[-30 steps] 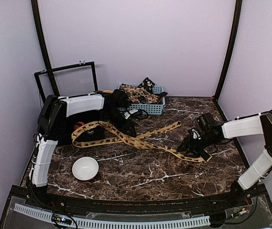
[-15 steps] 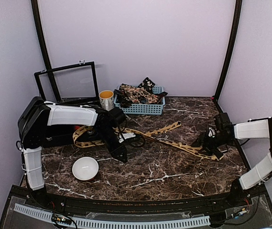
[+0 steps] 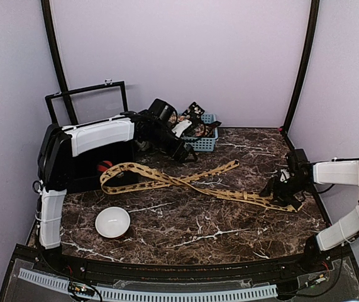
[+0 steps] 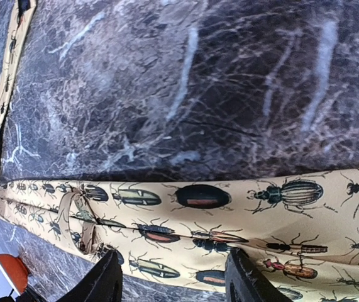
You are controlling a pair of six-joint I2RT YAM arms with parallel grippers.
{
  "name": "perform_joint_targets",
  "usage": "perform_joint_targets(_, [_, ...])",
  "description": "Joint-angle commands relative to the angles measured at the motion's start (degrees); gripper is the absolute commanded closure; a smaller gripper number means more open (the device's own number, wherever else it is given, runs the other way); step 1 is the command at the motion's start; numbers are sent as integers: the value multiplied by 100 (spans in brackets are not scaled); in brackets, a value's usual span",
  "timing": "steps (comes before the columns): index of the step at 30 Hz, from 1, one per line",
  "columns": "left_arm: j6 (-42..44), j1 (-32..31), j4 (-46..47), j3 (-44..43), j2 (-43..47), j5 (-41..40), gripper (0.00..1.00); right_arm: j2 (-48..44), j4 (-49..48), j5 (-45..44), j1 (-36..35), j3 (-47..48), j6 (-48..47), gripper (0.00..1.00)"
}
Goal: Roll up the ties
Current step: Flatten out the tie at the center of the board.
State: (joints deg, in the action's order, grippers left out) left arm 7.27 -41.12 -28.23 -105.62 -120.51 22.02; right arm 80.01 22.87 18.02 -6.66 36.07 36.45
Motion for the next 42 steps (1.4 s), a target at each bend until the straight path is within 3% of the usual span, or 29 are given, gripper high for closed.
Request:
perform_joint_targets(1, [-463, 330, -176, -479, -641, -176, 17, 112, 817, -664, 216, -250, -46, 42])
perform_joint_targets(6, [-104, 324, -939, -239, -801, -380, 34, 185, 780, -673, 437, -193, -66, 43])
perform_joint_targets(11, [220, 223, -981, 1133, -145, -474, 52, 191, 822, -778, 633, -151, -103, 42])
perform_joint_targets(17, [372, 78, -586, 2825, 1032, -389, 62, 130, 874, -809, 954, -173, -144, 41])
perform_joint_targets(23, [503, -29, -667, 3329, 1384, -274, 65, 66, 874, -616, 1043, -81, -395, 40])
perform_joint_targets(27, [175, -28, 162, 3003, 1691, -169, 54, -168, 794, -230, 1043, 8, -577, 39])
perform_joint_targets(31, [-286, 8, 881, 2306, 1440, -421, 40, -540, 882, -164, 1041, 105, -691, 35])
perform_joint_targets(38, [-600, 43, 1136, 396, -151, -274, 38, -1123, 877, 128, 1023, 167, -746, 33])
perform_joint_targets(42, [-722, 35, 1362, -255, -893, 6, 39, -1356, 745, 513, 1020, 219, -701, 31])
